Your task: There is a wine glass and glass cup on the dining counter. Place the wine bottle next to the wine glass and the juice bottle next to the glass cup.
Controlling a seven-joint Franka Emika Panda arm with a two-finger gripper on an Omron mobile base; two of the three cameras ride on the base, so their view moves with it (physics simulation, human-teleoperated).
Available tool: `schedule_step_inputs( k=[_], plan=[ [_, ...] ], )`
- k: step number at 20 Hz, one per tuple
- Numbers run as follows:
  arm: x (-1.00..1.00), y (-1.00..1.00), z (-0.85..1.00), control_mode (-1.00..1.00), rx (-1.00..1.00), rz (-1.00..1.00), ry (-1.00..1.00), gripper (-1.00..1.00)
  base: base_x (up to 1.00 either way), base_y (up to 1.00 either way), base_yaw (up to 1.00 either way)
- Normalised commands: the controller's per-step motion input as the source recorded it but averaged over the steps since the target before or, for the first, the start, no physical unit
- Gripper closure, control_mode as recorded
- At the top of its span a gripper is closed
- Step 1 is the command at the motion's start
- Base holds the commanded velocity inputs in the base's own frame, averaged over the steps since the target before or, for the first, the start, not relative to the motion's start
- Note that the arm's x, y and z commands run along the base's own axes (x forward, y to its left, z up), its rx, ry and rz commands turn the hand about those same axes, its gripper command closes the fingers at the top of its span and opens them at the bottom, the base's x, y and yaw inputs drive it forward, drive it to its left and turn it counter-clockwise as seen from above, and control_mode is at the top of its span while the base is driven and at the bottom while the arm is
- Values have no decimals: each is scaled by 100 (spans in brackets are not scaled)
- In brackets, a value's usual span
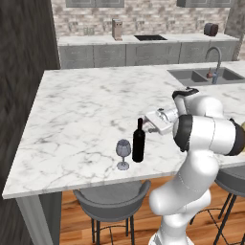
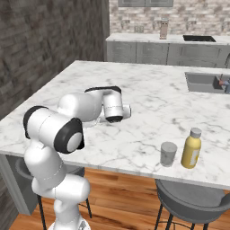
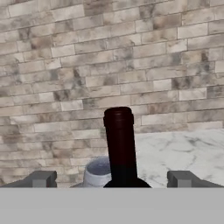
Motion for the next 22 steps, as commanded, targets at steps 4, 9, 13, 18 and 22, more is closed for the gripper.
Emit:
schedule_step_inputs(
  k=[4,9,13,18,22],
  plan=[
    [-28,-17,13,-100,-5,-9,0,-100,0,0,0],
    [-40,-6,10,-100,-15,-36,0,-100,0,0,0],
    [-41,-4,9,-100,-23,-40,1,-100,0,0,0],
    [-40,-4,13,-100,-25,-38,4,-100,0,0,0],
    [-43,-1,13,-100,-26,-33,12,-100,0,0,0]
  ],
)
